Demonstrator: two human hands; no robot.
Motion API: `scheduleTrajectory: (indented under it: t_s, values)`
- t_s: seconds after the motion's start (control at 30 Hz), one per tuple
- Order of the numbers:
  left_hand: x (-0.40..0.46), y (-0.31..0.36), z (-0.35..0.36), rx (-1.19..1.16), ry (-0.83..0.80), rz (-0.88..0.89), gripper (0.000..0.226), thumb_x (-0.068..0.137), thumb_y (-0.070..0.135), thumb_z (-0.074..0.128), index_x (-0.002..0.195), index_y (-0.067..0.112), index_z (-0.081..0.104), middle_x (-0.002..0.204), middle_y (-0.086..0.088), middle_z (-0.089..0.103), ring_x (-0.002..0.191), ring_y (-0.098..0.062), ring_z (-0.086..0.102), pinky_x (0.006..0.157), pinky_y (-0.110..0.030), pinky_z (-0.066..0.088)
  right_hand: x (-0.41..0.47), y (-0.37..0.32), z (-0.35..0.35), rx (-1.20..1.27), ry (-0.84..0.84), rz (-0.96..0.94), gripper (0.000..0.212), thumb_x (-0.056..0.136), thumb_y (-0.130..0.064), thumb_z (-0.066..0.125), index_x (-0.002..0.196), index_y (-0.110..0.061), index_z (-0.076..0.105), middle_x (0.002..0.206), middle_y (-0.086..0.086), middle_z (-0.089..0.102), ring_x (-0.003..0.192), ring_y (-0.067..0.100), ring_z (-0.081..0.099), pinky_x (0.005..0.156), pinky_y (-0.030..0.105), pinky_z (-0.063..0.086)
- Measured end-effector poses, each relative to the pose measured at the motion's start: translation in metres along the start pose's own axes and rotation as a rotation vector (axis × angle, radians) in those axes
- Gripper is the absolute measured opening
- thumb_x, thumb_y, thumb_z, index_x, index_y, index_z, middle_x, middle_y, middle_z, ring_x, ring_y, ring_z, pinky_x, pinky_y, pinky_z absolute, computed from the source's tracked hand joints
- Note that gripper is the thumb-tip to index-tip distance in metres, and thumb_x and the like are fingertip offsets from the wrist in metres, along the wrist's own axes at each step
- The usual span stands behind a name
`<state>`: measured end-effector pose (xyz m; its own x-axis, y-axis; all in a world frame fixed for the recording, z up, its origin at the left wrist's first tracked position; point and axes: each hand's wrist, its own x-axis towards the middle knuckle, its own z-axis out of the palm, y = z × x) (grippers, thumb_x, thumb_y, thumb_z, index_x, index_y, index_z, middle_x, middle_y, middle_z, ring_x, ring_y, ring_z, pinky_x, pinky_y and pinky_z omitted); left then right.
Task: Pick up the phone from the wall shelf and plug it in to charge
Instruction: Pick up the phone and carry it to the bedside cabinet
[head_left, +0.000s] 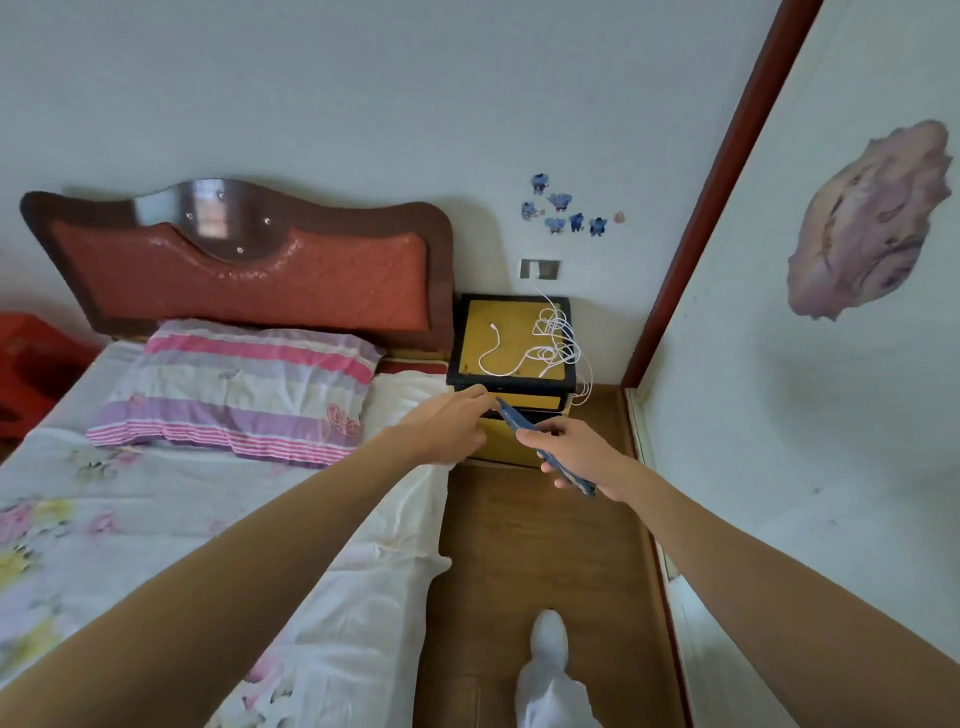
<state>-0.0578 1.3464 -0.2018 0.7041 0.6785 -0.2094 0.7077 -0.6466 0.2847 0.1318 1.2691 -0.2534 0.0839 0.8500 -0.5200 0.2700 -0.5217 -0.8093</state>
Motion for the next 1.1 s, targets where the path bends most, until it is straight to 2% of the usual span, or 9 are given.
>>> scheduleTrajectory:
  t_s: [0.07,0.17,0.27,0.4,0.5,0.8,0.9,1.0,1.1]
  values:
    - [0.031,-0.014,-0.011,0.002,0.014,-0.024,0.046,0.095,0.014,0.049,0.141,0.016,0.048,0.140,-0.002,0.050,0.113,-0.023,0.058,0.092,-0.036,0.052,0.039,-0.013,-0.016,-0.009,-0.028,-0.012,0.058,0.086,-0.057,0.066,0.130,-0.020,0.056,0.101,0.007,0.061,0.089,0.017,0.061,0.068,0.027,0.053]
    - [0.076,-0.035,-0.035,0.025,0.031,-0.069,0.047,0.095,0.015,0.048,0.141,0.017,0.048,0.140,-0.001,0.050,0.116,-0.023,0.058,0.087,-0.032,0.047,0.091,-0.041,-0.039,-0.029,-0.070,-0.017,0.058,0.084,-0.058,0.067,0.128,-0.023,0.058,0.106,0.005,0.062,0.092,0.017,0.062,0.065,0.027,0.053]
    - [0.113,-0.054,-0.051,0.000,0.041,-0.115,0.049,0.094,0.015,0.047,0.142,0.016,0.047,0.140,-0.002,0.050,0.118,-0.025,0.058,0.094,-0.039,0.048,0.138,-0.072,-0.060,-0.052,-0.110,-0.020,0.060,0.082,-0.059,0.069,0.128,-0.022,0.058,0.105,0.003,0.062,0.093,0.019,0.063,0.059,0.025,0.051]
    - [0.155,-0.078,-0.059,-0.035,0.022,-0.151,0.047,0.094,0.017,0.049,0.141,0.016,0.048,0.141,0.001,0.048,0.114,-0.023,0.059,0.093,-0.040,0.050,0.192,-0.099,-0.077,-0.049,-0.146,0.009,0.065,0.076,-0.061,0.073,0.126,-0.022,0.058,0.094,0.007,0.060,0.081,0.018,0.058,0.065,0.029,0.052]
    - [0.192,-0.108,-0.063,-0.052,0.002,-0.180,0.044,0.095,0.019,0.050,0.139,0.014,0.049,0.140,0.000,0.048,0.110,-0.023,0.061,0.091,-0.041,0.051,0.236,-0.115,-0.083,-0.065,-0.168,0.030,0.055,0.083,-0.054,0.072,0.125,-0.022,0.058,0.093,0.008,0.059,0.079,0.018,0.055,0.061,0.027,0.050]
    - [0.318,-0.227,-0.080,-0.149,-0.001,-0.163,0.046,0.091,0.016,0.048,0.137,0.013,0.051,0.138,-0.001,0.050,0.114,-0.026,0.061,0.096,-0.043,0.049,0.377,-0.176,-0.089,-0.109,-0.140,0.072,0.053,0.086,-0.051,0.069,0.126,-0.019,0.058,0.093,0.009,0.059,0.083,0.020,0.059,0.060,0.029,0.049]
    - [0.351,-0.257,-0.076,-0.419,0.055,-0.282,0.041,0.092,0.017,0.053,0.132,0.009,0.057,0.133,-0.006,0.057,0.116,-0.025,0.060,0.097,-0.036,0.049,0.415,-0.191,-0.084,-0.129,-0.114,0.100,0.046,0.086,-0.053,0.068,0.121,-0.025,0.057,0.090,0.007,0.062,0.086,0.020,0.062,0.068,0.032,0.053]
    - [0.376,-0.273,-0.060,-1.127,-0.028,-0.551,0.043,0.092,0.035,0.061,0.126,0.008,0.060,0.121,-0.013,0.065,0.105,-0.027,0.065,0.087,-0.043,0.059,0.449,-0.195,-0.070,-0.104,-0.090,0.112,0.049,0.085,-0.053,0.070,0.122,-0.023,0.059,0.081,0.004,0.062,0.077,0.019,0.059,0.068,0.036,0.051]
    - [0.396,-0.282,-0.036,-1.657,-0.100,-0.714,0.045,0.084,0.050,0.067,0.107,0.011,0.065,0.102,-0.011,0.065,0.095,-0.024,0.065,0.089,-0.055,0.058,0.471,-0.196,-0.051,-0.102,-0.119,0.088,0.045,0.091,-0.040,0.069,0.126,-0.014,0.056,0.085,-0.003,0.062,0.071,0.009,0.060,0.061,0.020,0.048]
